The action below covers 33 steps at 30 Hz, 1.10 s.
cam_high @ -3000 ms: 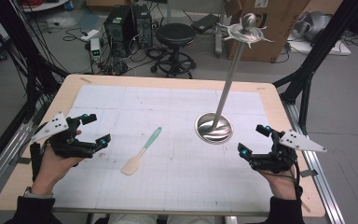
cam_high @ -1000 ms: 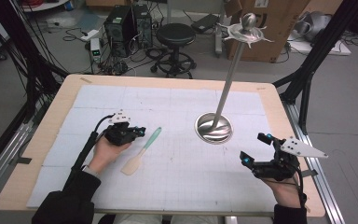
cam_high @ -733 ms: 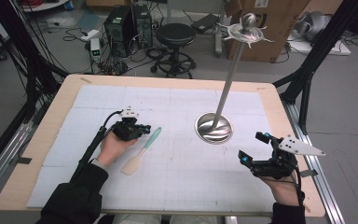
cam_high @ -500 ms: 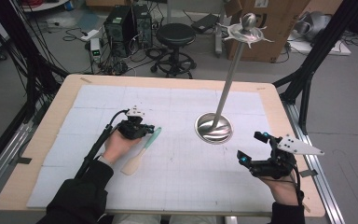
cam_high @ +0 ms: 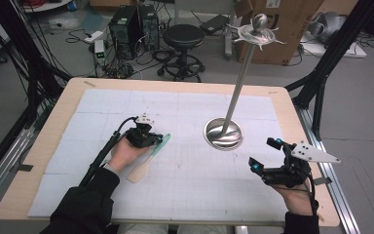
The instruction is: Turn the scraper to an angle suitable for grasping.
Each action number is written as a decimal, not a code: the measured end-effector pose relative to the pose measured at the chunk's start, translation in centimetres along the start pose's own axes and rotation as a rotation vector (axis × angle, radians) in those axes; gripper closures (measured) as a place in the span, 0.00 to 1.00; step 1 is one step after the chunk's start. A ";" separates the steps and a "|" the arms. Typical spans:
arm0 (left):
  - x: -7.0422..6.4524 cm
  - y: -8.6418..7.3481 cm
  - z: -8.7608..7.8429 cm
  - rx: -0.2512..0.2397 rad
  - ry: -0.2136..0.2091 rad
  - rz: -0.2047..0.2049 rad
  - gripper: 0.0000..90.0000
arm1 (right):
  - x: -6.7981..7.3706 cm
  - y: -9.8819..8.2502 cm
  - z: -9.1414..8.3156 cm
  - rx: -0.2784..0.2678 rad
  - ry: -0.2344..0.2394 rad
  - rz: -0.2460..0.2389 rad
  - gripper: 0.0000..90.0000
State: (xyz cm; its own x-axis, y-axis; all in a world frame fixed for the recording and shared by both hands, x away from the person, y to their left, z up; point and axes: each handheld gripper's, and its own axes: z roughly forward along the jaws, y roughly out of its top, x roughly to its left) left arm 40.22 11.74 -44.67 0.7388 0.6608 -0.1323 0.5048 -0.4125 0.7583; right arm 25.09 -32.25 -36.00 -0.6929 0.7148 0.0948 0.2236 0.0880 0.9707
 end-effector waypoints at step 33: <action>-6.4 -0.4 -0.1 0.083 -0.195 0.259 1.00 | -0.1 -0.1 0.4 0.008 0.011 0.003 0.01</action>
State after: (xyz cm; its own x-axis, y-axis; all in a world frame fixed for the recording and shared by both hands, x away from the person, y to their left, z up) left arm 35.25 7.73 -44.12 0.9148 0.3983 -0.0672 0.3176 -0.6064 0.7290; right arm 25.38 -32.07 -36.20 -0.7000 0.7071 0.0999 0.2310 0.0918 0.9686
